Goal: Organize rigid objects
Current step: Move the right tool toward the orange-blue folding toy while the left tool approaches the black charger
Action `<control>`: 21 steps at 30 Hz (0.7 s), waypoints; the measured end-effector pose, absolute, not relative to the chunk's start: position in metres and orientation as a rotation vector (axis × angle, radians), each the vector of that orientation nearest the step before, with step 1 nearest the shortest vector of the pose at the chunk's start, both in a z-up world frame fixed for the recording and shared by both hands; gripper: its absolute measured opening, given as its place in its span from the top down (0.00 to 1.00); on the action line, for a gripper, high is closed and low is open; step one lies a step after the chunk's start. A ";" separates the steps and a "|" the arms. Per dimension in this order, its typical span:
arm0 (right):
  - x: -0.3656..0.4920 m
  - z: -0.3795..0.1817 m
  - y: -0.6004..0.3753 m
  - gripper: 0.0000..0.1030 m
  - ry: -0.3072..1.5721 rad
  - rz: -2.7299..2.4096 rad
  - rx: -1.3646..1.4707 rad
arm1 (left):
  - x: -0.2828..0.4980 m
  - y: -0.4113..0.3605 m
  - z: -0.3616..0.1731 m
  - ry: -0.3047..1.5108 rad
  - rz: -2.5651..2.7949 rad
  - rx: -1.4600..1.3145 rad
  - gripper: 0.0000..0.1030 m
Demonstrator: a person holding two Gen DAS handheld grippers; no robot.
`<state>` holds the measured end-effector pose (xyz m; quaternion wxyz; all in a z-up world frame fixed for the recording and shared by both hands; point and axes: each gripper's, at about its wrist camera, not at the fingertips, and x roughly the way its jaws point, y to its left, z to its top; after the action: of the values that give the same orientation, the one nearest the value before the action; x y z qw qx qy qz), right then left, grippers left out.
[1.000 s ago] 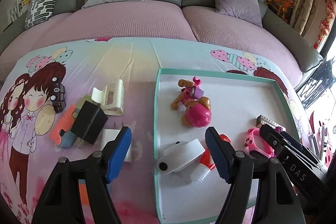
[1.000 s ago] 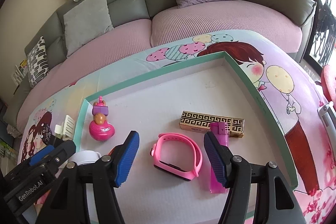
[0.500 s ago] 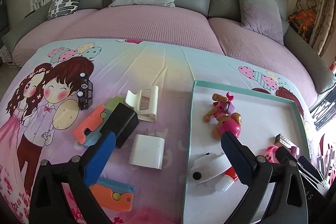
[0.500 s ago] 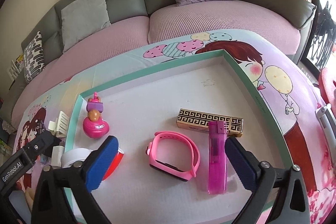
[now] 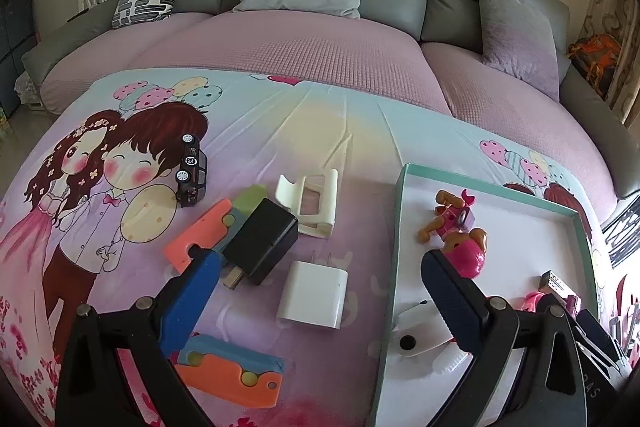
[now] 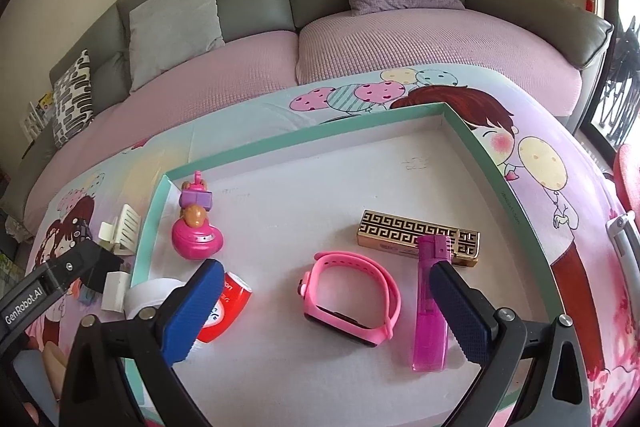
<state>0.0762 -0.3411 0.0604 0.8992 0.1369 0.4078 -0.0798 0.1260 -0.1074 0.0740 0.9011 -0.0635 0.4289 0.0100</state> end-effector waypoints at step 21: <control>0.087 0.079 -0.220 0.00 0.805 0.197 0.217 | 0.100 -0.012 0.095 0.849 0.204 -0.178 0.02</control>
<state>0.0874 -0.2204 0.0794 0.9097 0.1050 0.3902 0.0957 0.1002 -0.0120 0.0951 0.9023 -0.0861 0.4108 0.0987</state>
